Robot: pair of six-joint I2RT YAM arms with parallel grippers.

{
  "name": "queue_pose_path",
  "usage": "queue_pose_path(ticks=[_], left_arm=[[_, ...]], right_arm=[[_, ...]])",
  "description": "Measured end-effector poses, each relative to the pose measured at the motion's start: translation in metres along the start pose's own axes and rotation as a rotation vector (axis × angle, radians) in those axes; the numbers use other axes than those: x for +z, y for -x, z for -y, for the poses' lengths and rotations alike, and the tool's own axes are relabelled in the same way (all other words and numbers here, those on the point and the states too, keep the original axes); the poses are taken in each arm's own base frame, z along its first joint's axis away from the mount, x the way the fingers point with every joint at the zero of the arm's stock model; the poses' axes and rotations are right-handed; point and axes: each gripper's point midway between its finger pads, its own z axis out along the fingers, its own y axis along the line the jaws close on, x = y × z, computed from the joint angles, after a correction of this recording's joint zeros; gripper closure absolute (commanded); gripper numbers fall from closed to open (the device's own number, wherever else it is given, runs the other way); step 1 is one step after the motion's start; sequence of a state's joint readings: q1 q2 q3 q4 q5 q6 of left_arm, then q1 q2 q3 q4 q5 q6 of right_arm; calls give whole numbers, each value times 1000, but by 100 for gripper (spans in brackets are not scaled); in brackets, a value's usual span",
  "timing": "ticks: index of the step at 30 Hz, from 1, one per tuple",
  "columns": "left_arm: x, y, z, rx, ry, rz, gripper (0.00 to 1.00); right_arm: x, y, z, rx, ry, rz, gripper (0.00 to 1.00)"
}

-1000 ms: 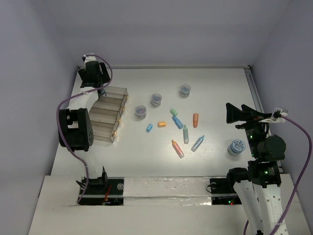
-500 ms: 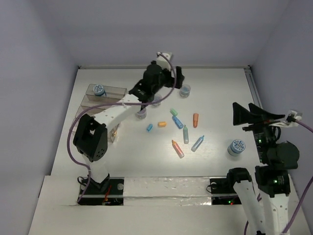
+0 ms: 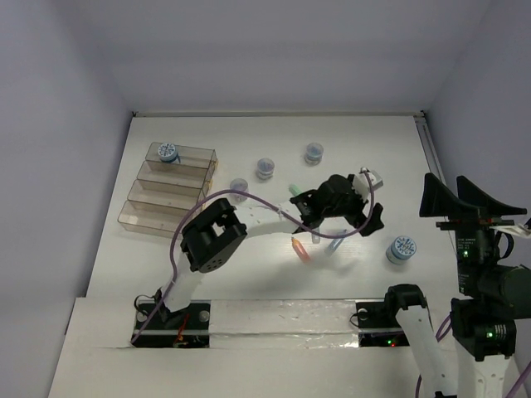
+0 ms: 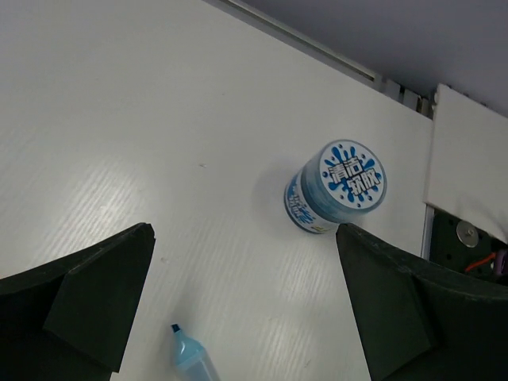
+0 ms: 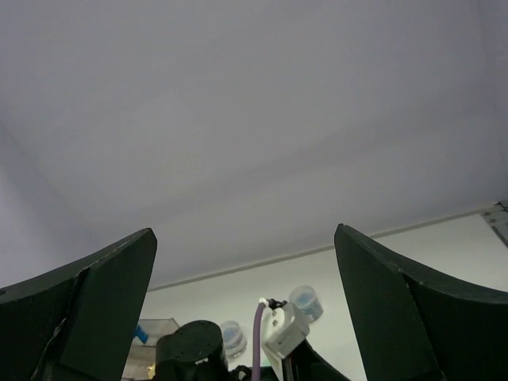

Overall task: Sort the stationery into containers
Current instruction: Pick up the stationery from the center of the board.

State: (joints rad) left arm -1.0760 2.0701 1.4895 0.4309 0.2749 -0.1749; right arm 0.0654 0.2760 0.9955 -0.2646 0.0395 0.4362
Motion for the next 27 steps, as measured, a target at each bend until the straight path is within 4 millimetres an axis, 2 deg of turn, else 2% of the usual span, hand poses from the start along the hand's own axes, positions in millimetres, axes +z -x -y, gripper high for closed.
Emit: queue_pose_path(ticks=[3,6,11,16,21,27], left_arm=[[13,-16,16,29,-57,-43,1],[24,-24,29,71,-91,-70,1],[51,-26,62,143,-154,-75,1],[76,-33,86,186,-193,-88,1],[95,-52,88,219,-170,-132,1],[110,-80,75,249,-92,-187,1]], right_arm=[[-1,0,6,-18,-31,-2,0],[0,-2,11,-25,-52,-7,0],[7,-13,15,-25,-70,-46,0],[18,-28,16,-25,-63,-105,0],[21,-35,12,-24,-34,-137,0],[20,-38,7,-23,-6,-151,0]])
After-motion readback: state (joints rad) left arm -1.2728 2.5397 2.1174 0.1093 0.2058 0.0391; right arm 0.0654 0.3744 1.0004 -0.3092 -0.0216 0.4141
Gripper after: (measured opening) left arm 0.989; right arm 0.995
